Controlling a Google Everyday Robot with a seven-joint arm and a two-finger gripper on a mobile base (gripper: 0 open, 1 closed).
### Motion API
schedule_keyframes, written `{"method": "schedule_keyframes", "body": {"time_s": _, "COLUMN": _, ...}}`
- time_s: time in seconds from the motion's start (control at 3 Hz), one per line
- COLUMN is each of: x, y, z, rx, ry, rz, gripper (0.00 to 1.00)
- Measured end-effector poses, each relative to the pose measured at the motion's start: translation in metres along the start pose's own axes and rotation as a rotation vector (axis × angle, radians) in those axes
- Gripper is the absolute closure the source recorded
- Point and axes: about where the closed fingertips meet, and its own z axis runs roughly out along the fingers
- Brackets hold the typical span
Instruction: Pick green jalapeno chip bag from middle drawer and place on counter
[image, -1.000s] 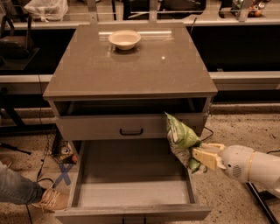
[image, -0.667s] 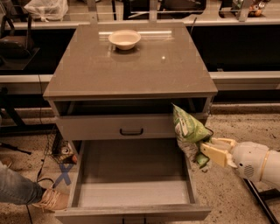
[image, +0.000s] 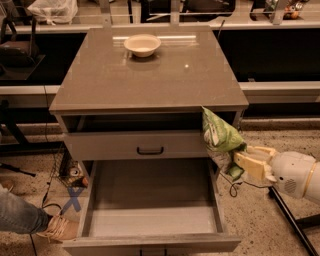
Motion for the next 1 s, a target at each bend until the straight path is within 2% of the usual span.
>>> {"method": "schedule_keyframes", "body": {"time_s": 0.33, "x": -0.054, "y": -0.015, "z": -0.008, "rx": 0.055, "ry": -0.065, "rz": -0.095, "gripper": 1.00}}
{"method": "schedule_keyframes", "body": {"time_s": 0.67, "x": -0.107, "y": -0.029, "z": -0.004, "rx": 0.115, "ry": -0.102, "rz": -0.178, "gripper": 1.00}}
{"method": "schedule_keyframes", "body": {"time_s": 1.0, "x": -0.159, "y": -0.046, "z": 0.021, "rx": 0.148, "ry": -0.121, "rz": -0.236, "gripper": 1.00}}
